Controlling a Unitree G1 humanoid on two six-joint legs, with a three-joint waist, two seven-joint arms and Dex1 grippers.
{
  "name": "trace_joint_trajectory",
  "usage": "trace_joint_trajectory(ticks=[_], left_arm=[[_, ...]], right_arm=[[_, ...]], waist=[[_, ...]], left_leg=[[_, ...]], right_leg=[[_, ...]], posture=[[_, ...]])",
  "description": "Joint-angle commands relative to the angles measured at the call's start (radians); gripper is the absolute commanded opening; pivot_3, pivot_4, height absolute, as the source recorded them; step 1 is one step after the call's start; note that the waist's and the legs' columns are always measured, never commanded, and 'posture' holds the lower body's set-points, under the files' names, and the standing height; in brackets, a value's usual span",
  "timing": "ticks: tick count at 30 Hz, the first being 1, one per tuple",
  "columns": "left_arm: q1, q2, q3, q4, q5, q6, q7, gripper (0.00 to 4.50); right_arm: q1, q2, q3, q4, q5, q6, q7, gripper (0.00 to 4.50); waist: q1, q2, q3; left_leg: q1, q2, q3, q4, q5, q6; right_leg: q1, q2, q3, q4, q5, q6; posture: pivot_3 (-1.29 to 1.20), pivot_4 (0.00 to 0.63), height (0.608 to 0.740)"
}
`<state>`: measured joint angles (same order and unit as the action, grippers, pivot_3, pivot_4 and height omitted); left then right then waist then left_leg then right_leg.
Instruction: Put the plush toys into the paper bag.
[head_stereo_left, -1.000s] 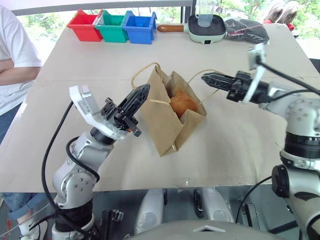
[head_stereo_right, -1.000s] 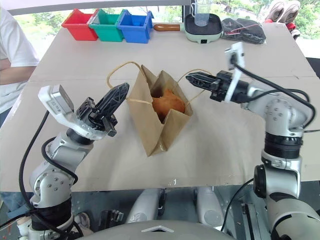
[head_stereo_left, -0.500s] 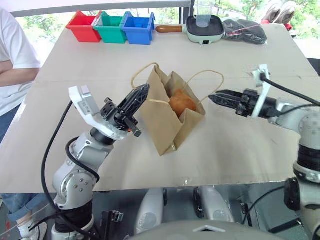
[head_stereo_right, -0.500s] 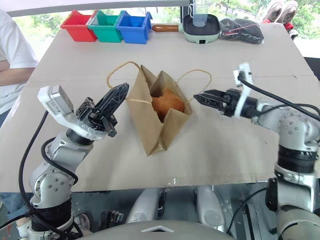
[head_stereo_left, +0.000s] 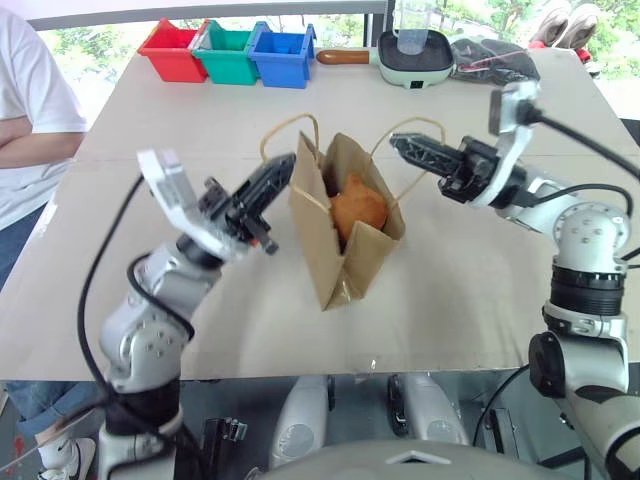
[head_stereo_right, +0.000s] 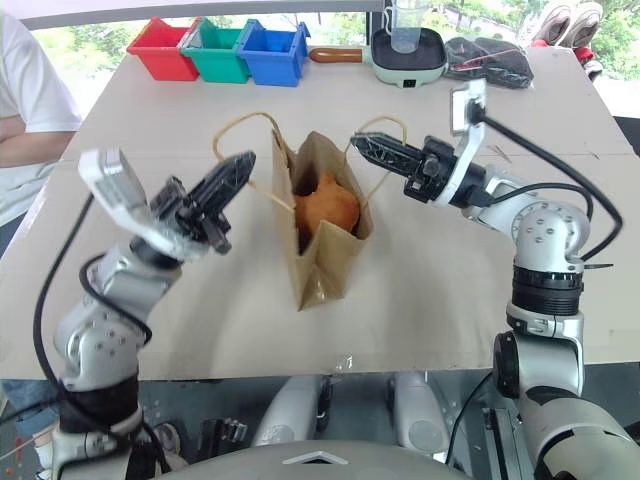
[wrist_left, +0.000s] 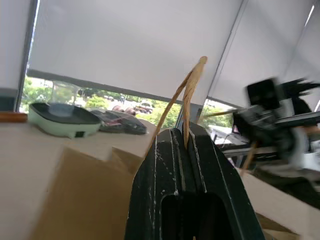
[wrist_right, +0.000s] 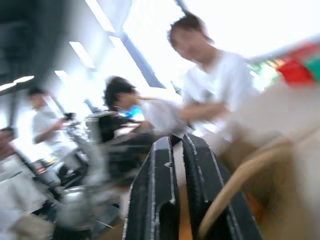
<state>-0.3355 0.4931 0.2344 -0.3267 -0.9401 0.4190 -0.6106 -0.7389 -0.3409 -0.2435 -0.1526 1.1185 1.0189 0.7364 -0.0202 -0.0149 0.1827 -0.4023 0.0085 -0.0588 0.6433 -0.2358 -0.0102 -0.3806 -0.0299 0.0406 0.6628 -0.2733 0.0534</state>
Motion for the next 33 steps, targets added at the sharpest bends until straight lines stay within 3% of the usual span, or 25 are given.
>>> trace_joint_trajectory(ticks=[1, 5, 9, 13, 18, 22, 23, 24, 25, 28, 29, 30, 31, 33], left_arm=[[-0.181, 0.068, -0.030, 0.211, 0.109, -0.055, -0.155, 0.00], [-0.420, 0.087, -0.147, 0.535, 0.287, -0.142, -0.337, 0.00], [-0.584, 0.026, -0.228, 0.820, 0.438, -0.279, -0.443, 0.00], [-0.641, -0.023, -0.255, 0.988, 0.523, -0.355, -0.503, 0.00], [-0.596, -0.025, -0.198, 0.940, 0.462, -0.329, -0.632, 0.00], [-0.544, 0.020, -0.131, 0.856, 0.417, -0.226, -0.602, 1.46], [-0.518, 0.031, -0.119, 0.810, 0.407, -0.203, -0.586, 1.61], [-0.492, 0.042, -0.107, 0.767, 0.401, -0.183, -0.565, 2.25], [-0.461, 0.056, -0.095, 0.714, 0.390, -0.143, -0.546, 2.25], [-0.313, 0.120, -0.065, 0.522, 0.354, 0.002, -0.488, 3.10], [-0.259, 0.137, -0.052, 0.453, 0.313, 0.075, -0.473, 3.61], [-0.222, 0.143, -0.038, 0.399, 0.275, 0.137, -0.455, 3.82], [-0.193, 0.143, -0.029, 0.352, 0.235, 0.183, -0.448, 4.31], [-0.152, 0.136, -0.024, 0.289, 0.192, 0.234, -0.428, 4.49]], right_arm=[[-0.038, -0.015, -0.034, -0.139, 0.088, -0.005, -0.097, 0.09], [-0.021, -0.043, -0.015, -0.271, 0.112, -0.015, -0.202, 0.09], [0.038, -0.104, 0.112, -0.346, -0.082, -0.076, -0.221, 0.09], [0.084, -0.153, 0.176, -0.318, -0.223, -0.141, -0.209, 1.24], [0.129, -0.225, 0.146, -0.361, -0.204, -0.126, -0.173, 3.49], [0.182, -0.321, 0.061, -0.419, -0.110, -0.060, -0.163, 3.56], [0.204, -0.358, 0.031, -0.437, -0.084, -0.035, -0.155, 3.56], [0.227, -0.392, 0.001, -0.454, -0.054, -0.014, -0.145, 3.56], [0.255, -0.433, -0.035, -0.467, 0.000, 0.014, -0.141, 3.56], [0.384, -0.558, -0.165, -0.516, 0.098, 0.078, -0.116, 3.56], [0.437, -0.586, -0.198, -0.534, 0.105, 0.082, -0.107, 3.56], [0.474, -0.599, -0.216, -0.549, 0.110, 0.078, -0.107, 3.56], [0.500, -0.603, -0.215, -0.564, 0.099, 0.059, -0.113, 3.56], [0.514, -0.587, -0.196, -0.574, 0.098, 0.024, -0.146, 3.56]], waist=[[0.002, 0.000, 0.000], [0.006, 0.000, 0.000], [0.005, -0.001, -0.001], [-0.007, -0.001, -0.001], [-0.019, -0.001, -0.001], [-0.020, -0.001, 0.000], [-0.018, -0.001, 0.000], [-0.018, -0.001, 0.000], [-0.017, -0.001, 0.000], [-0.013, -0.001, 0.000], [-0.013, -0.001, 0.000], [-0.013, -0.001, 0.000], [-0.013, -0.001, 0.000], [-0.012, -0.001, 0.000]], left_leg=[[0.000, 0.000, 0.000, 0.000, 0.000, 0.000], [-0.003, -0.001, -0.001, 0.000, 0.000, 0.000], [-0.015, -0.002, -0.001, 0.002, 0.000, 0.000], [-0.017, -0.002, 0.001, 0.003, 0.000, 0.000], [-0.018, -0.001, 0.000, 0.003, 0.000, 0.000], [-0.018, -0.001, -0.001, 0.003, 0.000, 0.000], [-0.018, -0.001, -0.001, 0.003, 0.000, 0.000], [-0.018, -0.001, -0.002, 0.004, 0.000, 0.000], [-0.018, 0.000, -0.003, 0.004, 0.000, 0.000], [-0.018, 0.000, -0.004, 0.004, 0.000, 0.000], [-0.018, 0.001, -0.005, 0.004, 0.000, 0.000], [-0.018, 0.001, -0.005, 0.004, 0.000, 0.000], [-0.017, 0.001, -0.005, 0.004, 0.000, 0.000], [-0.016, 0.002, -0.004, 0.004, 0.000, 0.001]], right_leg=[[0.000, 0.000, 0.000, 0.000, 0.000, 0.000], [-0.002, 0.000, -0.002, -0.001, 0.000, 0.000], [-0.013, -0.001, -0.002, 0.000, 0.000, 0.000], [-0.017, -0.002, 0.000, 0.001, 0.000, 0.000], [-0.017, -0.002, 0.000, 0.001, 0.000, 0.000], [-0.017, -0.002, 0.000, 0.001, 0.000, 0.000], [-0.017, -0.002, 0.000, 0.002, 0.000, 0.000], [-0.017, -0.002, -0.001, 0.002, 0.000, 0.000], [-0.017, -0.003, 0.000, 0.002, 0.000, 0.000], [-0.016, -0.004, 0.000, 0.001, 0.000, 0.001], [-0.016, -0.004, 0.000, 0.001, 0.000, 0.001], [-0.016, -0.004, 0.000, 0.001, 0.000, 0.001], [-0.016, -0.004, 0.000, 0.001, 0.000, 0.001], [-0.015, -0.004, 0.000, 0.002, 0.000, 0.001]], posture=[[0.00, 0.150, 0.740], [0.00, 0.150, 0.740], [0.00, 0.150, 0.740], [0.00, 0.150, 0.740], [0.00, 0.150, 0.740], [0.00, 0.150, 0.740], [0.00, 0.150, 0.740], [0.00, 0.150, 0.740], [0.00, 0.150, 0.740], [0.00, 0.150, 0.740], [0.00, 0.150, 0.740], [0.00, 0.150, 0.740], [0.00, 0.150, 0.740], [0.00, 0.150, 0.740]])
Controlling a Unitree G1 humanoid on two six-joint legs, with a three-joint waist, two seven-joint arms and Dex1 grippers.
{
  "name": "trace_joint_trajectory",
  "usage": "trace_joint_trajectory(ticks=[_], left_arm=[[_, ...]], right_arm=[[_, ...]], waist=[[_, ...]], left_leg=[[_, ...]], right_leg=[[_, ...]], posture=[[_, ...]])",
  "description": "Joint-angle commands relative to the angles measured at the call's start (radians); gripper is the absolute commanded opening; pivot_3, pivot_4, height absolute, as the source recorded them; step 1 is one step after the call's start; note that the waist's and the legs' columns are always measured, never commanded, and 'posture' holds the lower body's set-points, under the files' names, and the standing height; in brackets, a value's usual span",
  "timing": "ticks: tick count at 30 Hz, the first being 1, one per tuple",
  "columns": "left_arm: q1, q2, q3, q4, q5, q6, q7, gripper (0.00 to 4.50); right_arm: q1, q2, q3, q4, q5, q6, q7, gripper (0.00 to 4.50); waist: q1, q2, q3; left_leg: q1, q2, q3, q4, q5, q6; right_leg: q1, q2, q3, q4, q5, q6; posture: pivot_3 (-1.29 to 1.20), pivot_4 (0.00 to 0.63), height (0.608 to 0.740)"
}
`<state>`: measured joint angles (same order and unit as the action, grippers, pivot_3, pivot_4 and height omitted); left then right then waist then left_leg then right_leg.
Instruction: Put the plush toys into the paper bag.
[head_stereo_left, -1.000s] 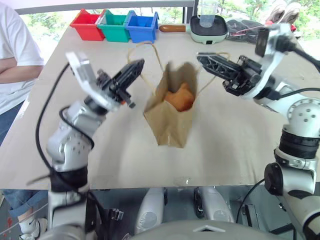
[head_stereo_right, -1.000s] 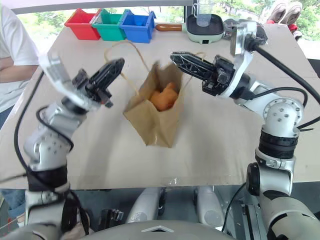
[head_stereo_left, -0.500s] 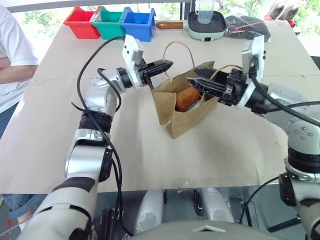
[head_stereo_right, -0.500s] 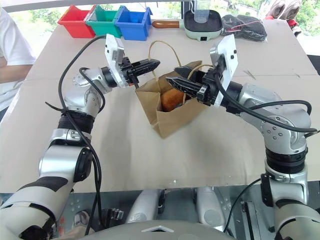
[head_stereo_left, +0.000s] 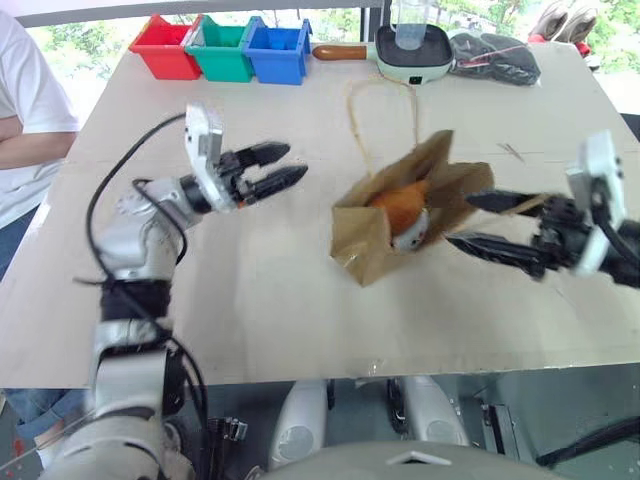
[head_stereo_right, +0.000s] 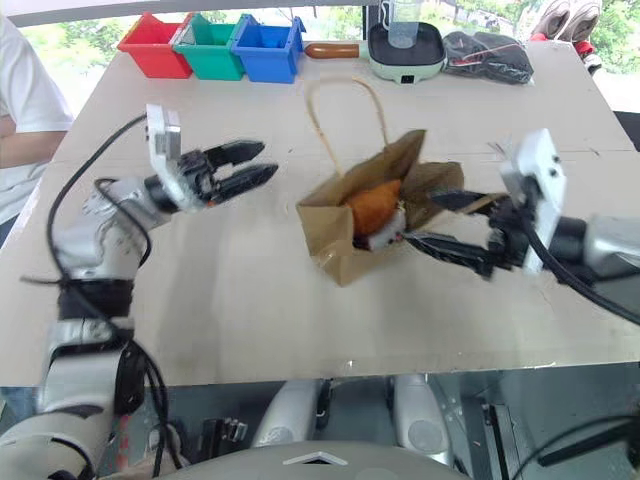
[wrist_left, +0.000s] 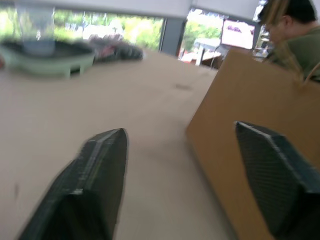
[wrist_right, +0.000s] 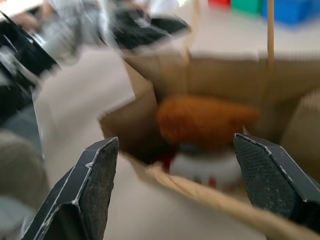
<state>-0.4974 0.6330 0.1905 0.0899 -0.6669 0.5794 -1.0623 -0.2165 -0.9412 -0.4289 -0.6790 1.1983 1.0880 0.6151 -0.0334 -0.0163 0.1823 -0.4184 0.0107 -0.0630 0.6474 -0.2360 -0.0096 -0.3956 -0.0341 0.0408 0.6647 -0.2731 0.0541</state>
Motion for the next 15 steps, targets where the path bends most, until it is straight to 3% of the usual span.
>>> trace_joint_trajectory(ticks=[1, 6, 15], left_arm=[[0.025, -0.009, 0.018, -0.150, -0.089, 0.087, 0.034, 4.49], [0.054, -0.056, -0.020, -0.211, -0.079, 0.077, 0.071, 4.49], [0.027, -0.081, -0.026, -0.195, -0.079, 0.062, 0.070, 4.49]], right_arm=[[-0.011, 0.027, 0.001, -0.047, 0.024, -0.057, -0.044, 3.56], [-0.138, 0.101, 0.064, 0.004, 0.107, -0.100, -0.154, 3.56], [-0.275, 0.112, 0.155, 0.048, 0.171, -0.108, -0.209, 3.56]], waist=[[0.003, 0.000, 0.000], [0.005, 0.000, 0.000], [0.016, 0.000, 0.000]], left_leg=[[0.000, 0.000, 0.000, 0.001, 0.000, 0.000], [0.004, -0.001, 0.004, 0.005, 0.000, 0.000], [0.001, -0.001, 0.004, 0.004, 0.000, 0.000]], right_leg=[[0.000, 0.000, 0.000, 0.001, 0.000, 0.000], [0.004, 0.002, 0.000, 0.002, 0.000, 0.000], [0.002, 0.002, 0.000, 0.002, 0.000, 0.000]], posture=[[0.00, 0.150, 0.740], [0.00, 0.150, 0.740], [0.00, 0.150, 0.740]])
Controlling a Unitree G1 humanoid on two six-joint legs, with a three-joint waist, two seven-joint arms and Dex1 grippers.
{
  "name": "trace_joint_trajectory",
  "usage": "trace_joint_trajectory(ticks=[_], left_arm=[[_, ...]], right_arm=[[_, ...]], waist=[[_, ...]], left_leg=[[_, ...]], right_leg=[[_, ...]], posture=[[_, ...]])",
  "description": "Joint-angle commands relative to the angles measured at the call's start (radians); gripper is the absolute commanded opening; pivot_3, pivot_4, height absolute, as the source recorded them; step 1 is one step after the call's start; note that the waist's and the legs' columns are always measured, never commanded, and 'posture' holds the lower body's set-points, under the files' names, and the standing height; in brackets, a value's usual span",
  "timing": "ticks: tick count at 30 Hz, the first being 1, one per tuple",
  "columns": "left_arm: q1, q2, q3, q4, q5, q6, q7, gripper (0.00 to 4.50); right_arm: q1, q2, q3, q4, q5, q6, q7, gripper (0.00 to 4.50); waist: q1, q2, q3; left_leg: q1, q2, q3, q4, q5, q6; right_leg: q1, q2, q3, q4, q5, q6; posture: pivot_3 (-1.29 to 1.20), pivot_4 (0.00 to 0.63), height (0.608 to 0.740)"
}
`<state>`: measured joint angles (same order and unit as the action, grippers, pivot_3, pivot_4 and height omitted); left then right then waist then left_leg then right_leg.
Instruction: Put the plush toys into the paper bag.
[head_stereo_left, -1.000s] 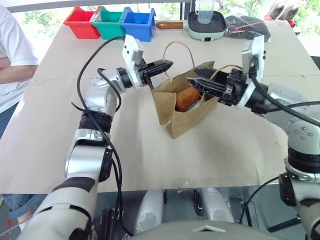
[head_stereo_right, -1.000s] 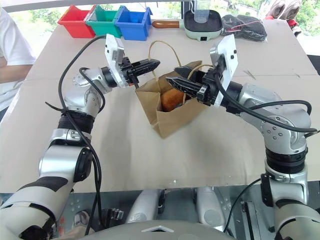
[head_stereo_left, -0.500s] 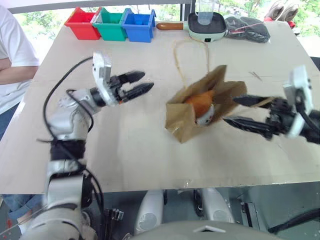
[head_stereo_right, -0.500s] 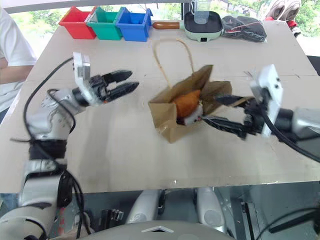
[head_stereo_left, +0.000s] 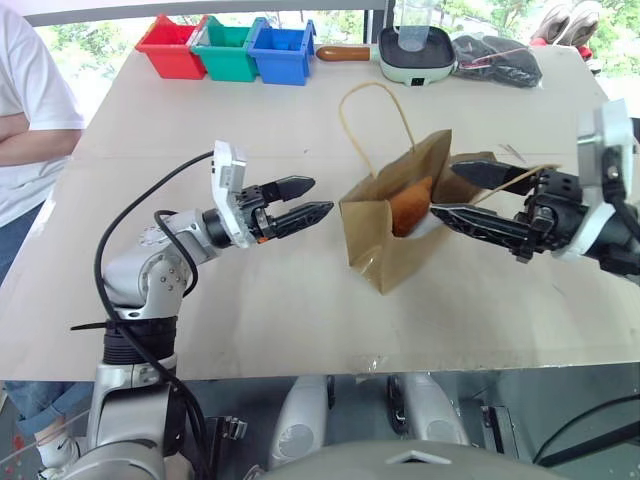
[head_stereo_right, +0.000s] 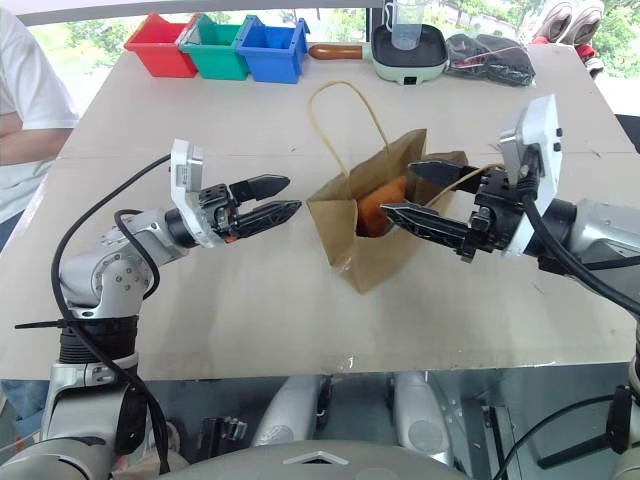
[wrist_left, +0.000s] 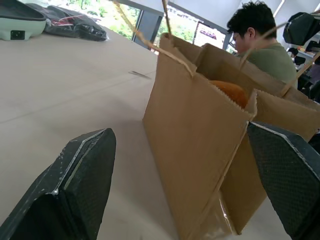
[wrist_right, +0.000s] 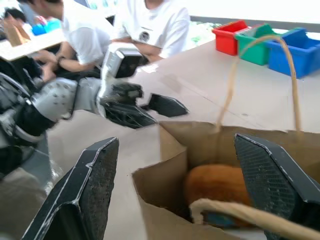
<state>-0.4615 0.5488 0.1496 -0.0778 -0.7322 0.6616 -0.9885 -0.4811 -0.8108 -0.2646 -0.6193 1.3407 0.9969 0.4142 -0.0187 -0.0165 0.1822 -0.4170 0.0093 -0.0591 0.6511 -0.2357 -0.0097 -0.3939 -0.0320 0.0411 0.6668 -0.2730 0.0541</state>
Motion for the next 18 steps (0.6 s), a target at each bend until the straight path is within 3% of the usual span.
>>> trace_joint_trajectory(ticks=[1, 9, 18], left_arm=[[-0.007, 0.002, 0.016, -0.030, -0.015, -0.018, -0.003, 4.49], [0.034, -0.019, -0.008, -0.092, -0.024, -0.017, -0.003, 4.49], [0.060, -0.016, -0.038, -0.119, -0.036, -0.015, -0.041, 4.49]], right_arm=[[0.003, -0.033, -0.017, -0.015, 0.036, -0.010, -0.006, 3.56], [0.117, -0.149, -0.091, -0.018, 0.142, 0.002, -0.020, 3.56], [0.350, -0.260, -0.286, -0.035, 0.102, 0.008, -0.002, 3.56]], waist=[[0.003, 0.000, 0.000], [0.007, 0.000, 0.000], [0.005, 0.000, 0.000]], left_leg=[[0.000, 0.000, 0.000, 0.000, 0.000, 0.000], [-0.001, 0.000, 0.000, 0.000, 0.000, 0.000], [0.001, 0.000, 0.001, 0.000, 0.000, 0.000]], right_leg=[[0.000, 0.000, 0.000, 0.000, 0.000, 0.000], [0.001, -0.001, 0.000, -0.001, 0.000, 0.000], [0.001, 0.000, 0.000, 0.000, 0.000, 0.000]], posture=[[0.00, 0.150, 0.740], [0.00, 0.150, 0.740], [0.00, 0.150, 0.740]])
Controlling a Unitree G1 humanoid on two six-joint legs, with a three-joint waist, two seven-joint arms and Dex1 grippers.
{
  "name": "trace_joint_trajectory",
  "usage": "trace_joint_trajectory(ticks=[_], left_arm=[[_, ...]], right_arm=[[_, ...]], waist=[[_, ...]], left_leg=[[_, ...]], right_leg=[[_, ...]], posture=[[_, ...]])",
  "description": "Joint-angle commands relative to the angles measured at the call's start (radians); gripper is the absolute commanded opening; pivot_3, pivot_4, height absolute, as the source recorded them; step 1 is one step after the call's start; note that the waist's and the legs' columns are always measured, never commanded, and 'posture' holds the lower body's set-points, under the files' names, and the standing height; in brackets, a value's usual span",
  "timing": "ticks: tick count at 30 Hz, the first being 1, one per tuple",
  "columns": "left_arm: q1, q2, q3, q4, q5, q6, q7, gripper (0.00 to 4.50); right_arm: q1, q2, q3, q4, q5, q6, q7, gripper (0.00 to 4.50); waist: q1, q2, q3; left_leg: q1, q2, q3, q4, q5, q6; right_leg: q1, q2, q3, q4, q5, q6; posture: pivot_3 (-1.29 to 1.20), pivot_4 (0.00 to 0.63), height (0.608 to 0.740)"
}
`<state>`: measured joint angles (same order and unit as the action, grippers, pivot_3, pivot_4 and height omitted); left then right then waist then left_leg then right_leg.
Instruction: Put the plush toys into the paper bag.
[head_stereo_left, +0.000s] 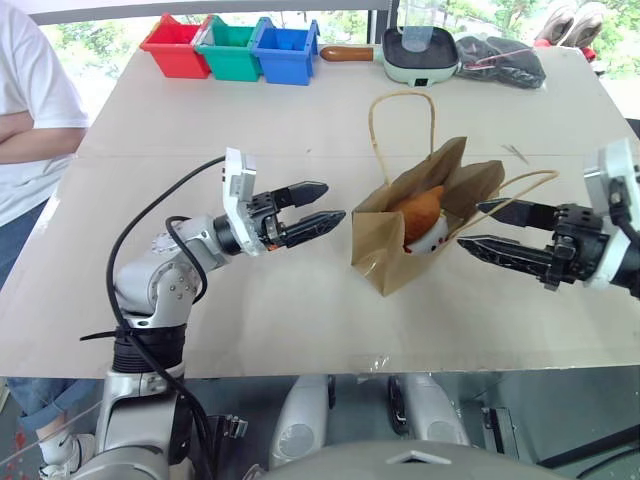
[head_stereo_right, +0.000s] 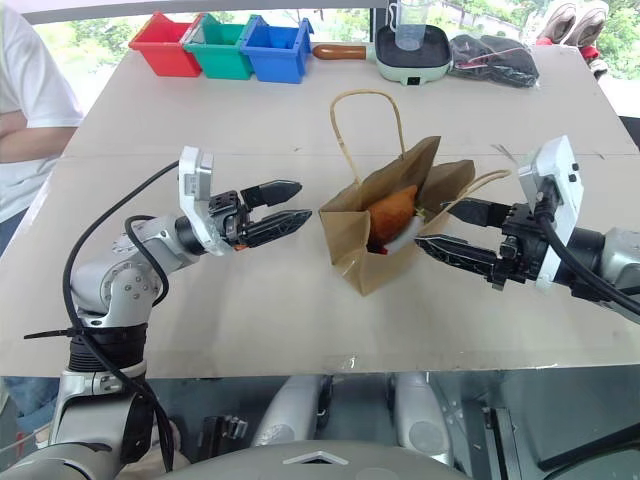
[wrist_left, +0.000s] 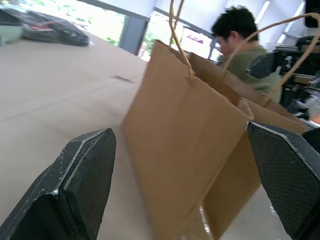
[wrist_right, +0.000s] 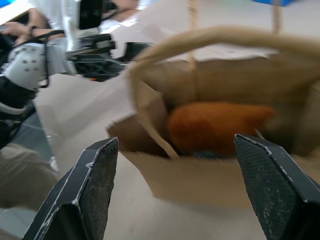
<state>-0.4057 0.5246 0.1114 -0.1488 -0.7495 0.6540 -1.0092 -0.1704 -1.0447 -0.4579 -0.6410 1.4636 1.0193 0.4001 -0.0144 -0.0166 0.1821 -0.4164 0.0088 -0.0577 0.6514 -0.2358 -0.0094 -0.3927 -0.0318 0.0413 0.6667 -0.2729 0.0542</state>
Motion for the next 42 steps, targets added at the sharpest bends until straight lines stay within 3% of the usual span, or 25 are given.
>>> trace_joint_trajectory(ticks=[1, 5, 8, 10, 13, 14, 21, 34, 36, 39, 41, 42], left_arm=[[0.002, 0.007, -0.004, -0.044, -0.017, -0.010, -0.022, 4.49], [-0.001, 0.006, -0.025, -0.036, -0.002, -0.019, -0.036, 4.49], [0.005, 0.001, -0.068, -0.042, 0.029, -0.040, -0.047, 4.50], [0.009, -0.008, -0.089, -0.050, 0.044, -0.060, -0.047, 4.50], [0.014, -0.020, -0.107, -0.071, 0.050, -0.066, -0.036, 4.50], [0.017, -0.020, -0.116, -0.076, 0.056, -0.068, -0.032, 4.50], [0.054, -0.078, -0.185, -0.125, 0.165, -0.130, 0.081, 4.50], [0.087, -0.252, -0.269, -0.063, 0.387, -0.267, 0.332, 4.50], [0.076, -0.300, -0.265, -0.034, 0.390, -0.266, 0.370, 3.95], [0.066, -0.334, -0.260, -0.003, 0.406, -0.297, 0.385, 2.71], [0.062, -0.348, -0.244, 0.016, 0.397, -0.314, 0.387, 2.12], [0.059, -0.345, -0.232, 0.025, 0.381, -0.326, 0.367, 1.50]], right_arm=[[0.058, -0.029, -0.110, -0.007, -0.031, -0.014, 0.019, 3.56], [0.163, -0.037, -0.147, -0.027, -0.091, -0.009, 0.088, 3.56], [0.225, -0.003, -0.083, -0.067, -0.179, -0.054, 0.141, 2.62], [0.202, 0.037, 0.048, -0.087, -0.270, -0.097, 0.131, 1.83], [0.124, 0.130, 0.254, -0.090, -0.425, -0.160, 0.111, 0.21], [0.092, 0.171, 0.307, -0.071, -0.465, -0.173, 0.096, 0.03], [-0.040, 0.388, 0.500, 0.061, -0.660, -0.252, 0.065, 0.03], [-0.071, 0.537, 0.569, 0.158, -0.799, -0.301, 0.098, 0.03], [-0.056, 0.533, 0.561, 0.142, -0.803, -0.299, 0.105, 0.00], [-0.020, 0.514, 0.543, 0.095, -0.814, -0.317, 0.118, 0.00], [0.030, 0.524, 0.520, 0.050, -0.854, -0.410, 0.121, 0.00], [0.058, 0.525, 0.490, 0.032, -0.831, -0.439, 0.147, 0.00]], waist=[[0.001, 0.000, 0.000], [0.003, 0.000, 0.000], [0.003, -0.001, -0.001], [0.001, -0.001, -0.001], [-0.006, -0.001, -0.001], [-0.005, 0.000, -0.001], [0.003, -0.001, -0.001], [0.002, -0.001, -0.001], [0.003, -0.001, -0.002], [0.004, -0.001, -0.002], [0.003, -0.001, -0.002], [0.003, -0.001, -0.002]], left_leg=[[0.000, 0.000, 0.000, 0.000, 0.000, 0.000], [0.000, 0.000, 0.000, 0.001, 0.000, 0.000], [0.000, 0.000, 0.000, 0.001, 0.000, 0.000], [0.000, 0.000, 0.000, 0.001, 0.000, 0.000], [0.001, 0.000, 0.001, 0.001, 0.000, 0.000], [0.001, 0.001, 0.001, 0.001, 0.000, 0.000], [0.001, 0.000, 0.000, 0.001, 0.000, 0.000], [0.002, -0.001, -0.002, 0.002, 0.000, 0.000], [0.002, -0.001, -0.002, 0.002, 0.000, 0.000], [0.002, -0.002, -0.002, 0.002, 0.000, 0.000], [0.002, -0.002, -0.002, 0.002, 0.000, 0.000], [0.002, -0.002, -0.002, 0.002, 0.000, 0.000]], right_leg=[[0.000, 0.000, 0.000, 0.000, 0.000, 0.000], [0.001, 0.001, 0.000, 0.000, 0.000, 0.000], [0.001, 0.001, 0.000, 0.000, 0.000, 0.000], [0.001, 0.001, 0.000, 0.000, 0.000, 0.000], [0.000, 0.001, 0.002, 0.000, 0.000, 0.000], [0.000, 0.002, 0.002, 0.000, 0.000, 0.000], [0.000, 0.001, 0.001, 0.001, 0.000, 0.000], [0.000, 0.000, 0.001, 0.004, 0.000, 0.000], [0.000, 0.000, 0.001, 0.005, 0.000, 0.000], [0.000, 0.000, 0.001, 0.005, 0.000, 0.000], [0.000, -0.001, 0.001, 0.006, 0.000, 0.000], [0.000, 0.000, 0.001, 0.006, 0.000, 0.000]], posture=[[0.00, 0.150, 0.740], [0.00, 0.150, 0.740], [0.00, 0.150, 0.740], [0.00, 0.150, 0.740], [0.00, 0.150, 0.740], [0.00, 0.150, 0.740], [0.00, 0.150, 0.740], [0.00, 0.150, 0.740], [0.00, 0.150, 0.740], [0.00, 0.150, 0.740], [0.00, 0.150, 0.740], [0.00, 0.150, 0.740]])
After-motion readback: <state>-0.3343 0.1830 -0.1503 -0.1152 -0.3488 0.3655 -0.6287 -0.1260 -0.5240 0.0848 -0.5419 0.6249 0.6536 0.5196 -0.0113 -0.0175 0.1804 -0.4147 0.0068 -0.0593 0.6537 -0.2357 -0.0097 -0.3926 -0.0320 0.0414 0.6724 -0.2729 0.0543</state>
